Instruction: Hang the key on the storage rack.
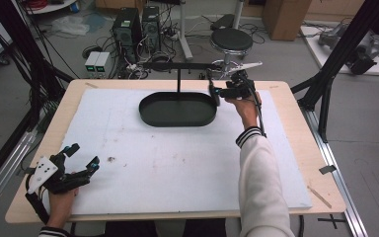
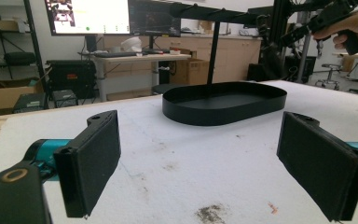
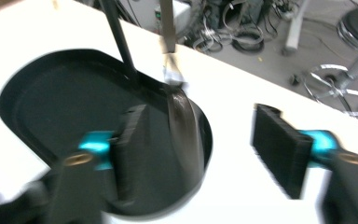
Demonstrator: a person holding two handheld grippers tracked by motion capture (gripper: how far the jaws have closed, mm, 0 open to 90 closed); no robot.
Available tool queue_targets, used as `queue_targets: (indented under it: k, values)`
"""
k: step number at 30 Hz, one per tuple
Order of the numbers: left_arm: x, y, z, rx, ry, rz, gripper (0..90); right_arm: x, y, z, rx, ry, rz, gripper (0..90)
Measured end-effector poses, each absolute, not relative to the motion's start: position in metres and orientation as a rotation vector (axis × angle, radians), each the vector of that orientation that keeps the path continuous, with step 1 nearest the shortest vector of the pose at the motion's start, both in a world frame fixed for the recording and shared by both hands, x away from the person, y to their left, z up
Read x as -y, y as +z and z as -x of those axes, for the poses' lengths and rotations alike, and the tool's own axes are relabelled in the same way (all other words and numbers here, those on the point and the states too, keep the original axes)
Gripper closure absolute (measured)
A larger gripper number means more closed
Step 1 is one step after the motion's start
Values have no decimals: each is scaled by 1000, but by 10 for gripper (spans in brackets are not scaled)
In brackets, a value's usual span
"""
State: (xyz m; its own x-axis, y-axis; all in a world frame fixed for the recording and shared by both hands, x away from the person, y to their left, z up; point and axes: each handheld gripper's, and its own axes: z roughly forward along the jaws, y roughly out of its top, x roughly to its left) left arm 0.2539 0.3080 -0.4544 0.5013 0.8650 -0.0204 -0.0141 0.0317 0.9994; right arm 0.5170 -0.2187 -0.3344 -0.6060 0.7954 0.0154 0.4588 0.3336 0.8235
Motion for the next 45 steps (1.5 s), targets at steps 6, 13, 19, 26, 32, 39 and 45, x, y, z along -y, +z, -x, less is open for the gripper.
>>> queue_targets:
  k: [6, 13, 19, 26, 32, 39, 45]
  values:
    - [-308, -454, -254, -814, 806, -1378, 139, 215, -332, -512, -2220, 1152, -1136, 4]
    - [-308, -454, -254, -814, 806, -1379, 139, 221, -312, -494, -2200, 1247, -1083, 4]
    - [-307, -454, -254, -811, 808, -1380, 139, 235, -303, -455, -2149, 1390, -955, 4]
    - [-307, -454, -253, -805, 815, -1384, 139, 260, -313, -392, -2064, 1508, -808, 4]
    - [-306, -454, -253, -799, 826, -1388, 139, 278, -332, -350, -1974, 1609, -716, 4]
    - [-306, -454, -253, -801, 825, -1388, 139, 303, -378, -318, -1843, 1679, -723, 4]
    - [-306, -454, -253, -802, 824, -1385, 139, 312, -414, -306, -1760, 1642, -796, 4]
